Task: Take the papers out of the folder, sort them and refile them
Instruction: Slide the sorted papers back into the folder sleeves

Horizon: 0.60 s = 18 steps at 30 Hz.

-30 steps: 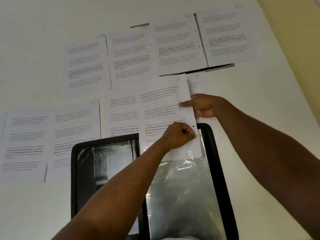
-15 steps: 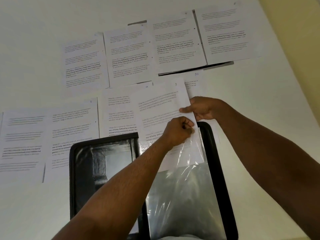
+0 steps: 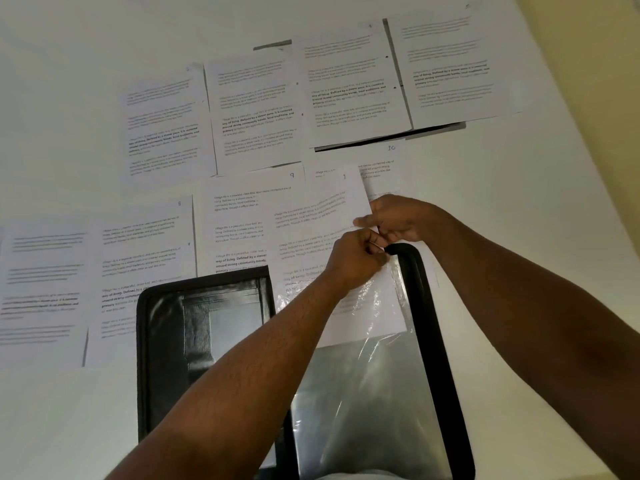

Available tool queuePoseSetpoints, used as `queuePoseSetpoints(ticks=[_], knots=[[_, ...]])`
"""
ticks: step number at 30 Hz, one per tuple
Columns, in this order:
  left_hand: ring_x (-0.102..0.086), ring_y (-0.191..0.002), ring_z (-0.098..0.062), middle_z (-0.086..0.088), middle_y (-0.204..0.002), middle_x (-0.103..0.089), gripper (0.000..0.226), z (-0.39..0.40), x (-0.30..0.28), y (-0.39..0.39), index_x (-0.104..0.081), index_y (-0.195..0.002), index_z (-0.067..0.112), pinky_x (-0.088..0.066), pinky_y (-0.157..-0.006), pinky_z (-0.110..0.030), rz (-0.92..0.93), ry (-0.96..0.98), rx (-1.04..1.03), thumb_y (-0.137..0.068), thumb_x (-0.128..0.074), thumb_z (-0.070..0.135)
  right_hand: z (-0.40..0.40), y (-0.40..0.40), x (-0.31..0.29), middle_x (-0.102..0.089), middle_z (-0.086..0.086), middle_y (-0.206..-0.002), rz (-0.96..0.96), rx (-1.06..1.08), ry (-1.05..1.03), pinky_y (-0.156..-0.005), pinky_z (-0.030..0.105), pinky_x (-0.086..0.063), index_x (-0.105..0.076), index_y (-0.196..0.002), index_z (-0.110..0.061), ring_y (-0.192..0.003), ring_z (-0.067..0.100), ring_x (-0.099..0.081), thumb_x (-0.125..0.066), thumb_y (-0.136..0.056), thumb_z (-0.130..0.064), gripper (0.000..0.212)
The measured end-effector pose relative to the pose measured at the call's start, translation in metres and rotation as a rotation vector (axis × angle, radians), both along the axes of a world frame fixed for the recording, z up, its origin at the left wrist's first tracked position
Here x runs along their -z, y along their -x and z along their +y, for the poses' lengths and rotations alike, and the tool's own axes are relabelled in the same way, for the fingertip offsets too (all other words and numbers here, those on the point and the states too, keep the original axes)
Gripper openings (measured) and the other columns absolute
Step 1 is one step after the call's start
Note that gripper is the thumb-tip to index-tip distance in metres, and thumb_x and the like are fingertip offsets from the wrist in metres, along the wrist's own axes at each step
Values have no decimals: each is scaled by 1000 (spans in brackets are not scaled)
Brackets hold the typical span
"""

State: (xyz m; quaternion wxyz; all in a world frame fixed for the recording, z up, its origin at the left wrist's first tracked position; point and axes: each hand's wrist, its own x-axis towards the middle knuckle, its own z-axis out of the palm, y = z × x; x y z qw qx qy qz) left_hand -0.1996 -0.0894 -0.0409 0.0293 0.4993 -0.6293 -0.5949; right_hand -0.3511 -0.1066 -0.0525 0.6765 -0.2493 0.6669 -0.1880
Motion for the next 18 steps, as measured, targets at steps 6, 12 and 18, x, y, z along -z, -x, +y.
queuePoseSetpoints(ticks=[6, 12, 18], knots=[[-66, -79, -9, 6, -86, -68, 13, 2, 1, -1, -69, -92, 16, -55, -76, -22, 26, 25, -58, -83, -74, 9, 4, 12, -5, -72, 9, -88, 51, -178, -61, -73, 28, -60, -68, -96, -9, -79, 17, -69, -67, -88, -7, 9], [-69, -82, -18, 1, -89, -69, 16, 3, -2, -3, -68, -94, 19, -58, -82, -33, 32, 14, -54, -81, -77, 16, 2, 18, -1, -66, 13, -90, 148, -290, -116, -79, 32, -58, -66, -111, -1, -73, 15, -62, -72, -85, -14, 30], [-60, -85, -6, 8, -96, -63, 38, -14, -3, -36, -61, -114, 24, -46, -76, -19, -167, 186, 295, -82, -73, 41, 7, 22, -3, -71, 13, -106, 171, -336, -113, -79, 29, -56, -63, -119, -8, -80, 15, -67, -75, -83, -19, 39]])
